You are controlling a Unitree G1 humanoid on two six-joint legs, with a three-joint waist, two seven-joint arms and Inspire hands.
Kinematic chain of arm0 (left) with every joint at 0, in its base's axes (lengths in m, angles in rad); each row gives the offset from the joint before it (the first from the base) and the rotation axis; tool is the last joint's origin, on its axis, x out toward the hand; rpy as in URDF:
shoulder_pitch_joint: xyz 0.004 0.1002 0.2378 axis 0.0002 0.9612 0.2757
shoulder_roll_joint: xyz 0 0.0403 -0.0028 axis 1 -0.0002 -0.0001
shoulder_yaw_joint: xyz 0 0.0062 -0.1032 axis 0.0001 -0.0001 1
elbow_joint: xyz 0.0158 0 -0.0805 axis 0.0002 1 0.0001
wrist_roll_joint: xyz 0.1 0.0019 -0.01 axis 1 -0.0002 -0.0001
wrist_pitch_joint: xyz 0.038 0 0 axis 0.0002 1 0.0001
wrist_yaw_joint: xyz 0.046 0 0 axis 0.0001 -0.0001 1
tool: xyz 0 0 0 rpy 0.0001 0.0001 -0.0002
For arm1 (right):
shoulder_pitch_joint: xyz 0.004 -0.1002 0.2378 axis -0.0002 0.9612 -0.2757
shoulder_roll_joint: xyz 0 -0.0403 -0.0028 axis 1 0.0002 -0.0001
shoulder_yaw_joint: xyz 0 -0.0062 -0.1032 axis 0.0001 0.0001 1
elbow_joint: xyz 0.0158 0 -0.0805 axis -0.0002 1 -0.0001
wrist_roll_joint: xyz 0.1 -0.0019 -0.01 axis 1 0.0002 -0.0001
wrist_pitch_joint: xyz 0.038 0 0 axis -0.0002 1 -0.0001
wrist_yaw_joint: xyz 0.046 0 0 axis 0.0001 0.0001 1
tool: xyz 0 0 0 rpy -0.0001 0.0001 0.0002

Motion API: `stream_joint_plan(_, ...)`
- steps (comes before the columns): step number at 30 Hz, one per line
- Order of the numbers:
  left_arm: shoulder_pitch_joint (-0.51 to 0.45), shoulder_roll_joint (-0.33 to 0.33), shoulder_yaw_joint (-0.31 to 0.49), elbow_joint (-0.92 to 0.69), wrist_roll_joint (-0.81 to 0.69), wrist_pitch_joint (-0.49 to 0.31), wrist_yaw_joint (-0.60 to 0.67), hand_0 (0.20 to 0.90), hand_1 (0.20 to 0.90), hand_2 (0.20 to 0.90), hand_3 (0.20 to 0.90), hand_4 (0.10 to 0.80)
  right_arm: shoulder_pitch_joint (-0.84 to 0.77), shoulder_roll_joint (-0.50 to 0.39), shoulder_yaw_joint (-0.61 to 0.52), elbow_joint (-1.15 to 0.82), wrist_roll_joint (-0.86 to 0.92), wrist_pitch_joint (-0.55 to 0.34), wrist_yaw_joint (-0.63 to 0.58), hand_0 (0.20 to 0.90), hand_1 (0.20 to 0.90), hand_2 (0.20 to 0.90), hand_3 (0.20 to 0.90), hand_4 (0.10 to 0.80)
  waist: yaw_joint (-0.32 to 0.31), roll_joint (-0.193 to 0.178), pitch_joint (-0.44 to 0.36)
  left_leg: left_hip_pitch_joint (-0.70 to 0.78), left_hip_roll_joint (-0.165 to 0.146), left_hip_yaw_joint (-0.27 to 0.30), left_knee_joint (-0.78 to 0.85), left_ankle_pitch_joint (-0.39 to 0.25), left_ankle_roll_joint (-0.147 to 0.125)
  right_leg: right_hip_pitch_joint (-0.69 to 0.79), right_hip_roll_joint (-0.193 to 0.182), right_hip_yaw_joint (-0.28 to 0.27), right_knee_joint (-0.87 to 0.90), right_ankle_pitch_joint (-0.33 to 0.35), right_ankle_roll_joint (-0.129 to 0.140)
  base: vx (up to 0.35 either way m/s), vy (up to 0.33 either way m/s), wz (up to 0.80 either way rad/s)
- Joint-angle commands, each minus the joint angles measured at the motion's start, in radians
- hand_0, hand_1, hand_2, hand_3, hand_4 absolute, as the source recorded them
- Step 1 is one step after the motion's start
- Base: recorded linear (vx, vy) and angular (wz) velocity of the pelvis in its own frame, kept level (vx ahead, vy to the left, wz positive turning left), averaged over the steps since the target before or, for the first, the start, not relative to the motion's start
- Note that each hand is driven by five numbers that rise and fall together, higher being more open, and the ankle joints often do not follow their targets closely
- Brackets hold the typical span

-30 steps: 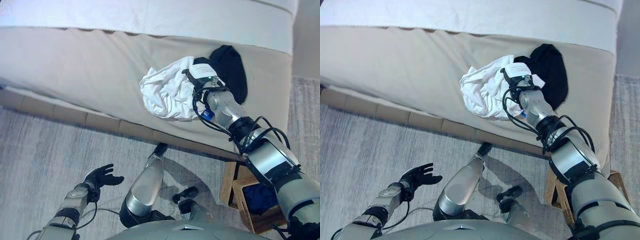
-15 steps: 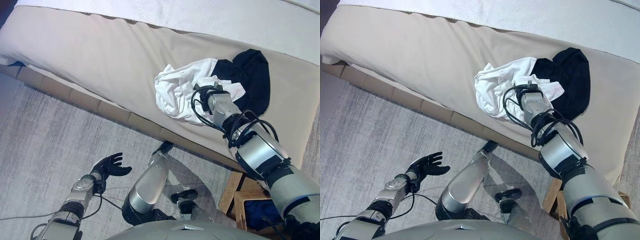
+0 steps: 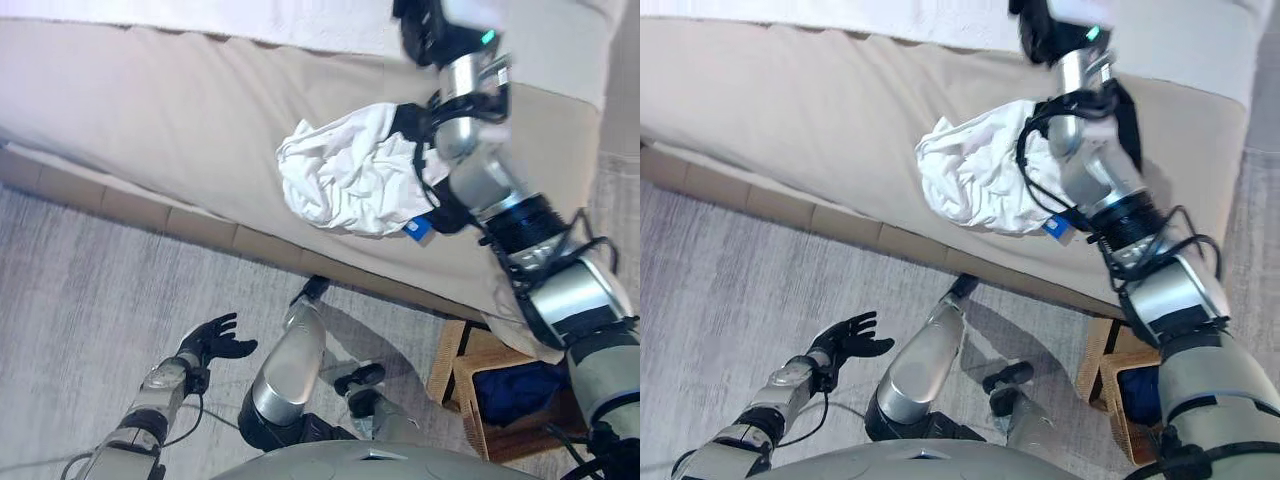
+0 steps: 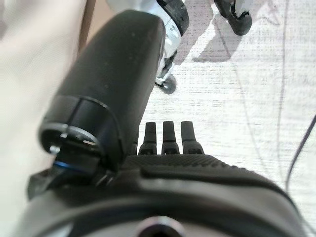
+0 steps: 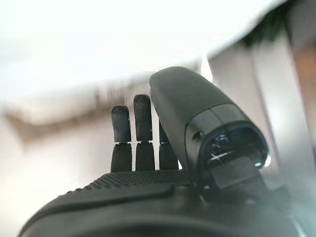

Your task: Pick up the clothes from the bed and place them into the basket

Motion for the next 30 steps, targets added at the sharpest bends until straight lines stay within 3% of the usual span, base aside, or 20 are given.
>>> stream_joint_plan(1, 0.096, 0.032, -0.027, 0.035, 0.088, -0.006, -0.011, 0.900, 0.900, 0.900, 0.900, 0.800, -0.039, -0.140, -0.062, -0.064, 0.028, 0.010, -0.081, 0.300, 0.300, 0.300, 0.200, 0.100, -0.078, -0.029, -0.223, 0.096, 0.006, 0.069, -0.210, -0.007, 0.060, 0.069, 0.042, 0.088, 0.075, -0.047, -0.012, 0.113, -0.018, -0.36)
stream_joint_plan(2, 0.101, 0.027, -0.020, 0.049, 0.108, 0.008, -0.009, 0.900, 0.900, 0.900, 0.900, 0.800, -0.031, -0.187, -0.085, -0.076, 0.070, 0.012, -0.076, 0.300, 0.300, 0.300, 0.200, 0.100, -0.101, -0.034, -0.265, 0.127, 0.005, 0.082, -0.227, -0.009, 0.059, 0.083, 0.050, 0.102, 0.058, -0.044, -0.007, 0.122, -0.004, -0.31)
stream_joint_plan(6, 0.103, 0.014, -0.015, 0.066, 0.147, 0.027, -0.013, 0.900, 0.900, 0.900, 0.900, 0.800, 0.008, -0.233, -0.131, -0.104, 0.153, 0.014, -0.038, 0.300, 0.300, 0.300, 0.200, 0.100, -0.135, -0.030, -0.324, 0.165, 0.005, 0.112, -0.245, 0.007, 0.062, 0.101, 0.054, 0.104, 0.031, -0.021, -0.005, 0.046, 0.032, -0.33)
stream_joint_plan(8, 0.095, 0.004, -0.012, 0.068, 0.157, 0.044, -0.017, 0.900, 0.900, 0.900, 0.900, 0.800, 0.052, -0.231, -0.148, -0.118, 0.213, -0.018, 0.094, 0.314, 0.314, 0.314, 0.216, 0.116, -0.158, -0.029, -0.344, 0.185, 0.005, 0.128, -0.246, 0.000, 0.058, 0.105, 0.055, 0.110, 0.021, -0.019, -0.003, -0.007, 0.045, -0.33)
stream_joint_plan(9, 0.092, 0.003, -0.011, 0.068, 0.159, 0.048, -0.019, 0.900, 0.900, 0.900, 0.900, 0.800, 0.074, -0.230, -0.141, -0.125, 0.257, -0.027, 0.184, 0.855, 0.855, 0.855, 0.848, 0.748, -0.164, -0.030, -0.348, 0.192, 0.005, 0.133, -0.243, -0.004, 0.057, 0.107, 0.056, 0.112, 0.017, -0.021, -0.005, 0.018, 0.017, -0.22)
stream_joint_plan(10, 0.090, 0.001, -0.009, 0.065, 0.159, 0.055, -0.019, 0.900, 0.900, 0.900, 0.900, 0.800, 0.104, -0.228, -0.125, -0.138, 0.328, -0.033, 0.318, 0.900, 0.900, 0.900, 0.900, 0.800, -0.173, -0.032, -0.352, 0.200, 0.007, 0.140, -0.238, -0.009, 0.057, 0.108, 0.057, 0.115, 0.014, -0.024, -0.008, 0.019, 0.007, -0.16)
stream_joint_plan(12, 0.085, 0.004, -0.014, 0.058, 0.154, 0.064, -0.023, 0.900, 0.900, 0.900, 0.900, 0.800, 0.158, -0.216, -0.096, -0.166, 0.389, -0.028, 0.479, 0.900, 0.900, 0.900, 0.900, 0.800, -0.181, -0.039, -0.348, 0.206, 0.013, 0.145, -0.224, -0.014, 0.056, 0.110, 0.061, 0.120, 0.014, -0.033, -0.016, 0.034, -0.011, -0.17)
stream_joint_plan(16, 0.102, -0.002, -0.043, 0.028, 0.159, 0.078, -0.023, 0.900, 0.900, 0.900, 0.900, 0.800, 0.211, -0.145, -0.025, -0.047, 0.265, -0.114, 0.658, 0.900, 0.900, 0.900, 0.900, 0.800, -0.157, -0.048, -0.321, 0.206, 0.020, 0.131, -0.186, -0.018, 0.049, 0.139, 0.072, 0.100, 0.010, -0.055, -0.034, 0.081, -0.006, -0.08)
stream_joint_plan(19, 0.093, 0.013, -0.066, 0.015, 0.162, 0.082, -0.035, 0.900, 0.900, 0.900, 0.900, 0.800, 0.166, -0.058, 0.072, 0.086, 0.134, -0.131, 0.661, 0.900, 0.900, 0.900, 0.900, 0.800, -0.101, -0.057, -0.279, 0.168, 0.017, 0.096, -0.137, -0.041, 0.038, 0.145, 0.073, 0.085, 0.024, -0.081, -0.041, -0.006, -0.020, 0.11)
stream_joint_plan(23, 0.025, 0.055, -0.093, 0.010, 0.143, 0.053, -0.052, 0.900, 0.900, 0.900, 0.900, 0.800, 0.033, 0.052, 0.203, 0.226, 0.014, -0.050, 0.626, 0.900, 0.900, 0.900, 0.900, 0.800, -0.007, -0.048, -0.165, 0.046, -0.001, 0.024, -0.090, -0.026, 0.041, 0.088, 0.060, 0.028, 0.078, -0.091, -0.061, -0.222, -0.035, 0.44)
stream_joint_plan(30, -0.015, 0.075, -0.082, -0.018, 0.073, 0.030, -0.037, 0.900, 0.900, 0.900, 0.900, 0.800, -0.080, 0.131, 0.274, 0.343, -0.005, 0.024, 0.534, 0.900, 0.900, 0.900, 0.900, 0.800, 0.074, -0.031, -0.053, -0.064, -0.020, -0.032, -0.082, 0.006, 0.046, 0.020, 0.050, -0.042, 0.137, -0.097, -0.073, -0.107, 0.015, 0.41)
